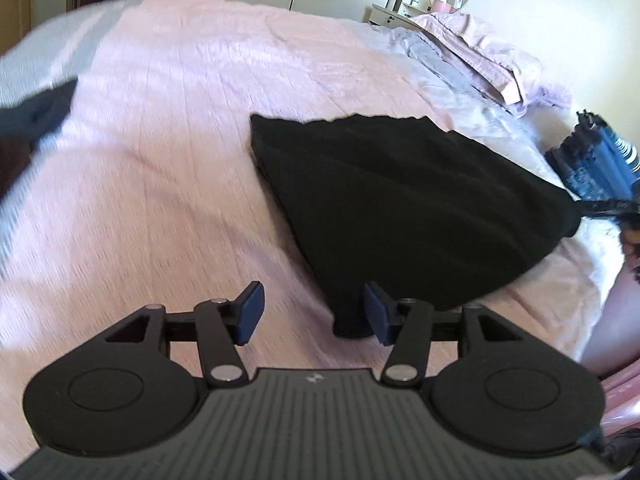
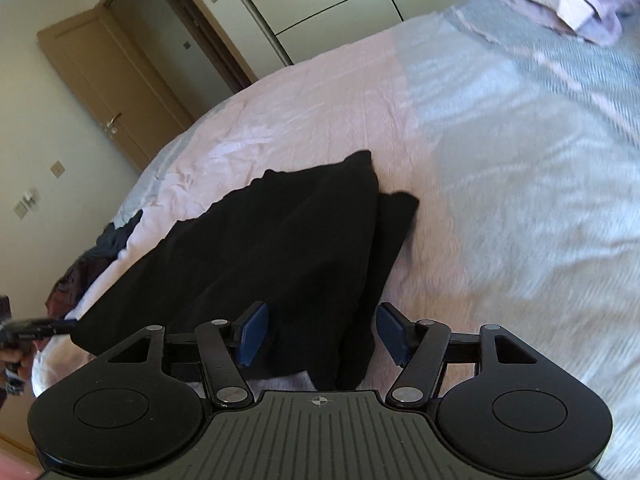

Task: Fold clothes
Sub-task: 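Pinch and tuck the folded jacket edges with both grippers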

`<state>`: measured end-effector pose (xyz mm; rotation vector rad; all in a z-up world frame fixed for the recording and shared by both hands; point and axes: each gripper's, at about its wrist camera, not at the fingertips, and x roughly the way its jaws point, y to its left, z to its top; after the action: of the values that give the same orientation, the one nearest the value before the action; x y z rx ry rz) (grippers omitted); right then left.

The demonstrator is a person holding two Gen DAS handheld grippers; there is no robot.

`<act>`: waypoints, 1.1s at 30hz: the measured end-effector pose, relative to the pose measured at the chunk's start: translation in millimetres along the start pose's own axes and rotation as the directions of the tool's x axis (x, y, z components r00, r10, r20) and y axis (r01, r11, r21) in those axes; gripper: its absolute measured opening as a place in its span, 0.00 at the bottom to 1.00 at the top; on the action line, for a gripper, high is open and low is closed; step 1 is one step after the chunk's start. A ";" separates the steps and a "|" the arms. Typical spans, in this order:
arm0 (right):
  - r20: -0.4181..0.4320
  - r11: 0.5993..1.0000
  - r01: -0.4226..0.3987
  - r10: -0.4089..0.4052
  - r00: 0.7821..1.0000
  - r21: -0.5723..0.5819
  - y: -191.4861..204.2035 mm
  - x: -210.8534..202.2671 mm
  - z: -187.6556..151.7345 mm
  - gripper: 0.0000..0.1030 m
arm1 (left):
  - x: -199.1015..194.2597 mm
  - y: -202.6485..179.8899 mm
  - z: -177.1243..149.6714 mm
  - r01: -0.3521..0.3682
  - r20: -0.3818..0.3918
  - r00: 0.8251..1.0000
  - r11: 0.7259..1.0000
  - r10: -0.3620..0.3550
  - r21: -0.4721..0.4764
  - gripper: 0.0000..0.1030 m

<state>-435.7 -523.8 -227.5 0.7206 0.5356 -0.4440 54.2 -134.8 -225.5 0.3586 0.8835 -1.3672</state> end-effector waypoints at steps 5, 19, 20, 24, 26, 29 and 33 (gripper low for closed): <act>0.014 0.999 -0.029 0.028 0.999 0.029 -4.9 17.2 10.0 0.62 | 14.2 0.4 3.3 0.099 -0.008 0.995 0.994 -0.100 -0.044 0.46; -0.065 0.985 -0.161 0.165 0.984 0.065 3.1 20.8 24.4 0.07 | -12.5 -14.7 -0.3 0.135 0.018 0.990 0.987 -0.137 0.081 0.07; -0.091 0.987 -0.151 0.156 0.984 0.053 1.1 16.8 18.9 0.07 | -11.7 -14.7 -7.0 0.135 0.006 0.991 0.988 -0.136 0.077 0.07; -0.189 0.994 -0.107 0.111 0.976 0.033 -13.7 10.0 -6.2 0.07 | 15.3 -14.4 -31.8 0.110 -0.057 0.992 0.993 -0.108 0.033 0.07; -0.174 0.991 -0.103 0.118 0.978 0.091 -24.9 18.4 -19.4 0.09 | 21.2 -15.1 -36.3 0.094 -0.058 0.994 0.995 -0.093 0.022 0.07; -0.119 0.993 -0.084 0.094 0.988 0.084 -21.7 11.9 -26.8 0.18 | 10.9 -16.6 -37.4 0.077 -0.051 0.996 0.996 -0.075 0.043 0.09; -0.087 0.999 -0.034 0.035 0.996 0.017 -9.9 -9.0 -27.3 0.26 | -7.5 -14.7 -34.4 0.064 -0.058 0.997 0.995 -0.060 0.072 0.11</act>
<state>-456.4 -509.2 -244.2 0.7661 0.6010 -0.3865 29.3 -109.0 -238.3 0.4307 0.8976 -1.4556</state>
